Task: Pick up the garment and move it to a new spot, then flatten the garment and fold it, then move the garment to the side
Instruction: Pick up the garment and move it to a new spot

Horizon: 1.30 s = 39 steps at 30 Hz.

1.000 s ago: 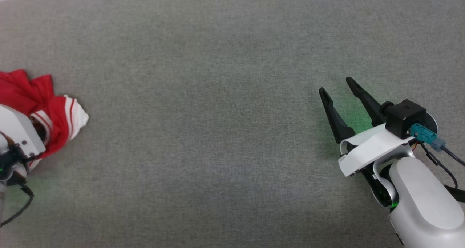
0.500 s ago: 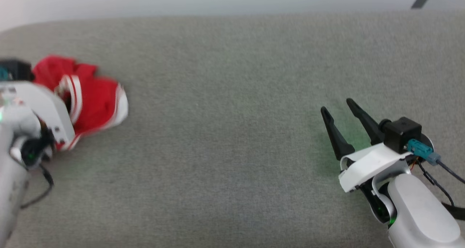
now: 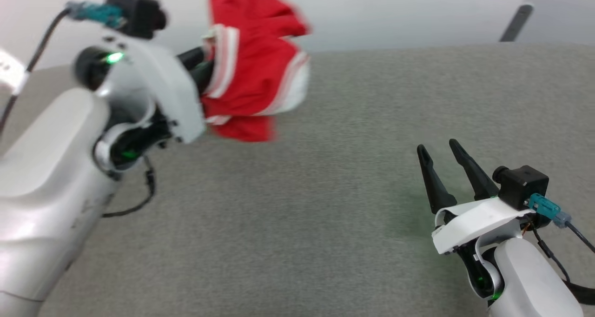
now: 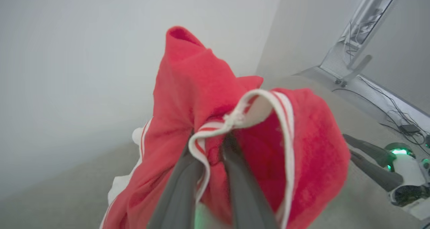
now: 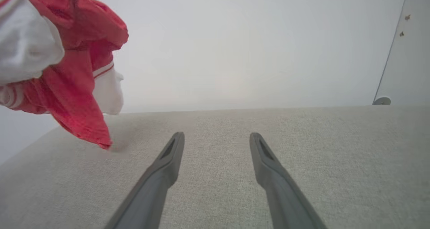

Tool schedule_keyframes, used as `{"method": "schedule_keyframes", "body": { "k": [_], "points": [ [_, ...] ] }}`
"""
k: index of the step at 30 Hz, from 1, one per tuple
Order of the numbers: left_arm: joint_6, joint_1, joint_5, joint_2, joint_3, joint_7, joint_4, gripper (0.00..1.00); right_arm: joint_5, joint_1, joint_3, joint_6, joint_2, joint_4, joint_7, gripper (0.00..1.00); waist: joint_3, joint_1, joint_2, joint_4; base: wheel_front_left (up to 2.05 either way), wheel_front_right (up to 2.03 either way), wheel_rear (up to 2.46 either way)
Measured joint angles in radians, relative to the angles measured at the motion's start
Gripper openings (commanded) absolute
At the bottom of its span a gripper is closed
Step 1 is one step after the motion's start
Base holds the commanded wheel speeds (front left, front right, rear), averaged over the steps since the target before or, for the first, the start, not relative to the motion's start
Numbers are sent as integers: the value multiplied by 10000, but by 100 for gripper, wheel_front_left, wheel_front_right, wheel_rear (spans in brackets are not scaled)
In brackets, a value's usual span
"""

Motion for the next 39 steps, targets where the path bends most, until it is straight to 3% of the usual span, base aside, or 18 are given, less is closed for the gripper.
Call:
{"method": "schedule_keyframes", "body": {
  "k": [5, 12, 15, 18, 22, 29, 34, 39],
  "points": [
    [0, -476, -849, -571, -560, 385, -957, 0, 19, 106, -347, -2, 268, -215, 0, 100, 116, 0, 0, -555, 0, 0, 0],
    [0, -1247, -2240, -1906, -1074, 117, -1626, 0, 174, 143, -602, -2, 617, -414, 0, 100, 416, 0, 0, -1425, 0, 0, 0],
    [0, -1394, -2890, -2397, -1298, -23, -1659, 0, 224, 136, -708, -2, 750, -497, -2, 100, 603, 0, 0, -1794, 0, 0, 0],
    [0, -1367, -3465, -2510, -1457, -65, -1139, 0, 290, 125, -828, 0, 825, -587, -2, 100, 806, 0, 0, -2159, 0, 0, 0],
    [0, -1034, -3900, -2259, -1680, -123, 19, 0, 382, 95, -895, -2, 949, -702, -2, 100, 1086, 0, 0, -2630, 0, 0, 0],
    [2, -854, -3616, -953, -2575, 420, 1967, 0, 514, 72, -1012, -2, 1057, -832, -2, 100, 1624, 0, 0, -3286, 0, 0, 0],
    [0, -1346, -2414, -36, -3935, 1026, 2504, 0, 568, 68, -1120, 0, 1080, -867, -2, 100, 1959, 0, 0, -3567, 0, 0, 0],
    [-4, -1777, -1789, -73, -4759, 920, 3051, 0, 642, 39, -1083, 0, 1097, -934, 0, 100, 2235, 0, 0, -3688, 0, 0, 0]
  ]
}}
